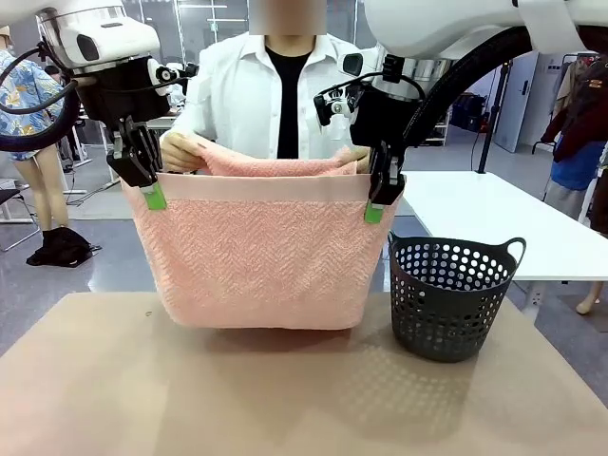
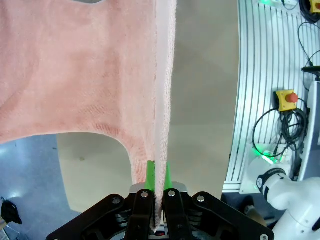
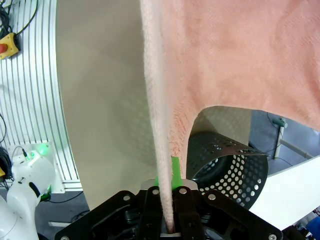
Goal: Fold the towel.
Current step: Release the end of the 100 cm Hotel Towel you were holding and grab the top end of the folded side.
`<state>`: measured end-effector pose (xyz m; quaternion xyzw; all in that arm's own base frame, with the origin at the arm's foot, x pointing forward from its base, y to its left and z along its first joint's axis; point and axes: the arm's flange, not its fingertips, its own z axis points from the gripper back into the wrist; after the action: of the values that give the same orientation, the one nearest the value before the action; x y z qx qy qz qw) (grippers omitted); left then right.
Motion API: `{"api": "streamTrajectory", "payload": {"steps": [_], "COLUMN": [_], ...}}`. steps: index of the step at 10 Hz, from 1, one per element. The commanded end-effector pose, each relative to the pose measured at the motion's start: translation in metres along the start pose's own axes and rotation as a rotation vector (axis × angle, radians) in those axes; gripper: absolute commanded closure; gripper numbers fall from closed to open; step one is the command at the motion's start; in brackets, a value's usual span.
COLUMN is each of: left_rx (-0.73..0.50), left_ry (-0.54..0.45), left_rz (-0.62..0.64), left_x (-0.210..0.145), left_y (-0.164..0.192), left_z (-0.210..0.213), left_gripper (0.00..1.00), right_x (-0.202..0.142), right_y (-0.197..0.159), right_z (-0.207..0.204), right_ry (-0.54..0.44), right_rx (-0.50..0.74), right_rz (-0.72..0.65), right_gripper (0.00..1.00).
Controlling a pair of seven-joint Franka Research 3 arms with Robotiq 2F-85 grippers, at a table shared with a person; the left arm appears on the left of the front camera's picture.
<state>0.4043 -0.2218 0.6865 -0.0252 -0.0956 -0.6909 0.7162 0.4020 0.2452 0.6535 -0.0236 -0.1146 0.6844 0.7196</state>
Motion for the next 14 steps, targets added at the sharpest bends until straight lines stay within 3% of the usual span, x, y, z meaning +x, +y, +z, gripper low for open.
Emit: {"api": "streamTrajectory", "payload": {"steps": [1, 14], "left_rx": [0.003, 0.003], "left_ry": [-0.001, -0.001], "left_rz": [-0.003, -0.003], "left_x": [-0.0001, -0.0001], "left_y": [-0.0003, -0.0003], "left_z": [0.0011, 0.0011], "left_gripper": [1.0, 1.0], "right_x": [-0.0007, -0.0007], "right_y": [-0.0002, -0.0002], "right_z": [-0.0001, -0.0001], "right_ry": [0.003, 0.003], "right_rx": [-0.001, -0.001], "right_rz": [0.0, 0.0], "right_gripper": [1.0, 1.0]}}
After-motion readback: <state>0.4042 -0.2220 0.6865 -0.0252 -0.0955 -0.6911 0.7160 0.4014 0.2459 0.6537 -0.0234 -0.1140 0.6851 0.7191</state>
